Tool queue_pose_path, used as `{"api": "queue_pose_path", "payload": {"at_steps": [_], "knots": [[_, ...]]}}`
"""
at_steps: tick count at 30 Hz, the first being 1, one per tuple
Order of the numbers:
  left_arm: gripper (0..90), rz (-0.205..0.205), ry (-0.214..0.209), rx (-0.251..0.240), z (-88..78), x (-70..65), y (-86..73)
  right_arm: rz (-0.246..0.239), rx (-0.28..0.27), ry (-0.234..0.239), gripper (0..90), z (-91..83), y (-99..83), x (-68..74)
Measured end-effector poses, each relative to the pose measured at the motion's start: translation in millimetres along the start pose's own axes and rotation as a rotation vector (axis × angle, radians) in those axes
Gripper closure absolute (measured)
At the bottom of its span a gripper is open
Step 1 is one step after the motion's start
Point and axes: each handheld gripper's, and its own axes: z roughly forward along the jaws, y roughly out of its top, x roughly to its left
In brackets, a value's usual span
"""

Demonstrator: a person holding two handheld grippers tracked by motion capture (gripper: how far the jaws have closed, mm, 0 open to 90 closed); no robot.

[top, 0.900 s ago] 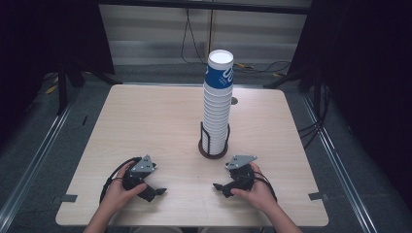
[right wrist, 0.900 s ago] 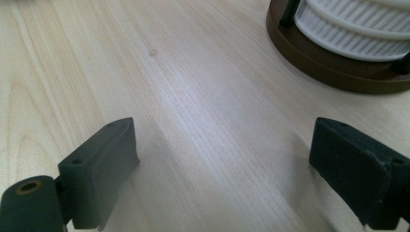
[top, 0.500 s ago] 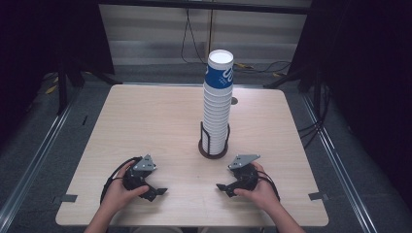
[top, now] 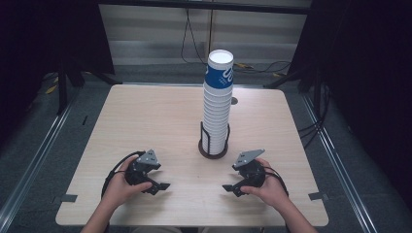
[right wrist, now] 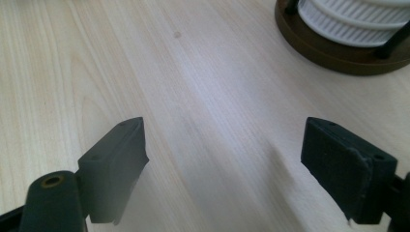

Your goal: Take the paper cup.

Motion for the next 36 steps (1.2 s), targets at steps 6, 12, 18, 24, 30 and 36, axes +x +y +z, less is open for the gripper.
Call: {"api": "queue_pose_path", "payload": {"at_steps": [6, 12, 18, 24, 30, 36], "knots": [[16.2, -0.018, -0.021, -0.008, 1.6, 2.0, 11.3, 0.006, 0.001, -0.001, 15.8, -12.1, 8.2, -6.3], [16.2, 0.001, -0.028, -0.015, -5.0, 6.6, 31.1, 0.013, -0.021, -0.004, 15.7, -25.0, 21.4, -13.6], [16.3, 0.025, -0.024, -0.003, -19.3, 11.4, 58.8, -0.001, -0.019, -0.032, 15.8, -36.4, 38.1, -15.9], [16.4, 0.034, -0.034, -0.023, -42.5, 15.0, 87.3, 0.018, -0.059, -0.048, 15.7, -48.3, 53.6, -21.5], [16.3, 0.073, 0.025, 0.009, -67.5, 17.5, 111.5, 0.042, -0.095, -0.079, 13.6, -57.4, 63.3, -30.3], [16.3, 0.076, 0.031, 0.002, -80.3, 21.1, 134.0, 0.051, -0.136, -0.069, 13.7, -61.1, 73.4, -36.6]]}}
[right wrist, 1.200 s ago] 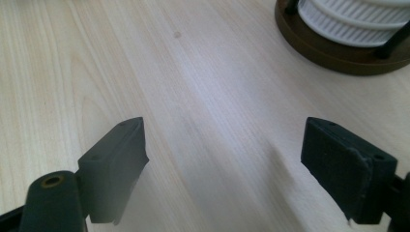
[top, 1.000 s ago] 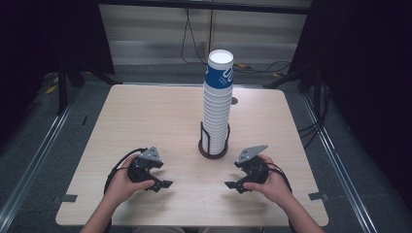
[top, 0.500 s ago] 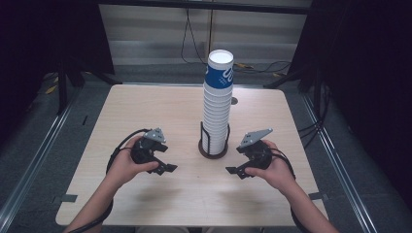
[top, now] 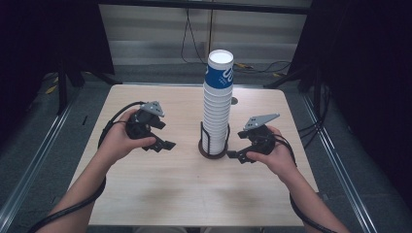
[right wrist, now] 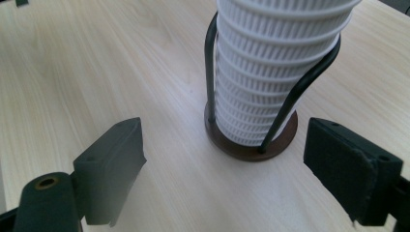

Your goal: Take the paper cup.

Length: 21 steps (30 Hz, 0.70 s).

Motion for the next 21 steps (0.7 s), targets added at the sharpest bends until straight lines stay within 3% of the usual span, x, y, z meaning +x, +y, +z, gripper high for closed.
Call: {"api": "queue_pose_path", "payload": {"at_steps": [1, 9, 15, 18, 21], "knots": [[16.4, 0.021, 0.000, 0.013, -1.6, 2.1, 3.4, 0.000, -0.006, -0.002, 13.6, -0.5, 2.1, -0.9], [16.6, -0.003, -0.014, -0.025, -2.1, 3.8, 28.8, -0.012, -0.043, -0.011, 13.7, -8.0, 20.4, -5.5], [16.7, 0.011, -0.031, -0.020, -3.7, 4.8, 48.6, -0.017, -0.058, -0.009, 13.7, -13.1, 29.1, -8.4], [16.7, 0.021, -0.013, -0.012, -5.0, 5.5, 56.1, -0.007, -0.080, -0.008, 13.7, -16.3, 33.5, -9.4], [16.7, 0.001, -0.019, -0.039, -5.1, 6.9, 63.2, -0.003, -0.103, -0.012, 13.7, -20.0, 38.2, -11.2]]}}
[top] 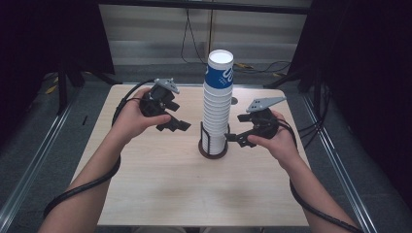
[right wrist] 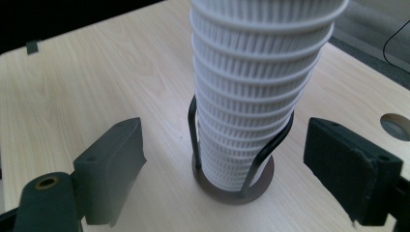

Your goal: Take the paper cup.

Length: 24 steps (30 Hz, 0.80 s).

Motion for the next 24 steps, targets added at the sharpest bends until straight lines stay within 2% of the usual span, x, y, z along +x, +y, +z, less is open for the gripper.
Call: {"api": "queue_pose_path", "payload": {"at_steps": [2, 4, 10, 15, 24], "knots": [[16.7, 0.008, -0.003, 0.007, -0.8, 1.5, 4.3, -0.004, 0.003, -0.003, 13.7, -0.4, 3.2, -0.6], [16.7, -0.001, -0.011, -0.017, 0.0, 2.6, 10.3, -0.013, 0.000, -0.001, 13.6, -1.2, 9.3, 0.0], [16.7, 0.011, -0.016, -0.020, 1.9, 5.2, 22.2, -0.026, -0.004, -0.009, 13.6, -1.1, 19.8, -1.7], [16.7, 0.017, -0.013, -0.016, 1.3, 6.1, 29.4, -0.030, 0.000, -0.003, 13.5, 0.0, 24.4, -3.4], [16.7, 0.028, -0.016, -0.027, 1.9, 9.4, 46.5, -0.026, 0.004, -0.021, 13.4, -4.7, 32.8, -9.5]]}}
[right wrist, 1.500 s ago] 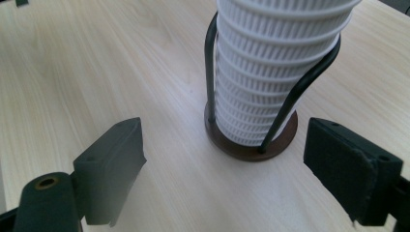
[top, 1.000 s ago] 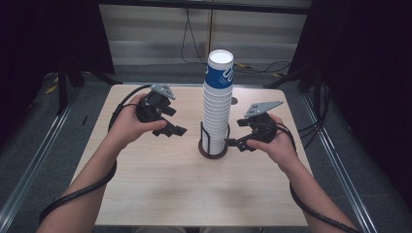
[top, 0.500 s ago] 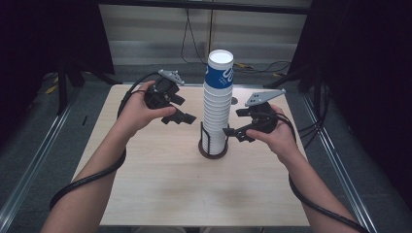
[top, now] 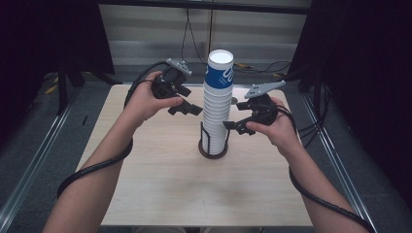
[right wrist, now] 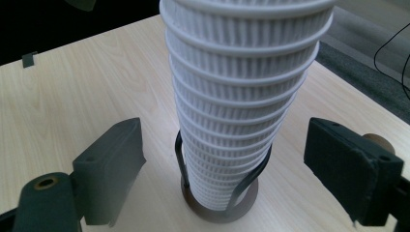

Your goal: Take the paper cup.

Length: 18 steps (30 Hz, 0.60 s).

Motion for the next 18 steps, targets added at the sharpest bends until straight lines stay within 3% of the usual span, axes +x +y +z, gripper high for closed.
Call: {"api": "queue_pose_path", "payload": {"at_steps": [6, 18], "knots": [[16.2, 0.006, -0.013, -0.041, -1.0, -0.8, 15.8, -0.004, -0.014, -0.001, 13.4, -2.5, 8.4, -2.5], [16.1, 0.021, -0.017, -0.036, -2.0, -2.9, 26.9, 0.014, -0.050, 0.007, 12.5, 0.3, 22.8, -4.5]]}}
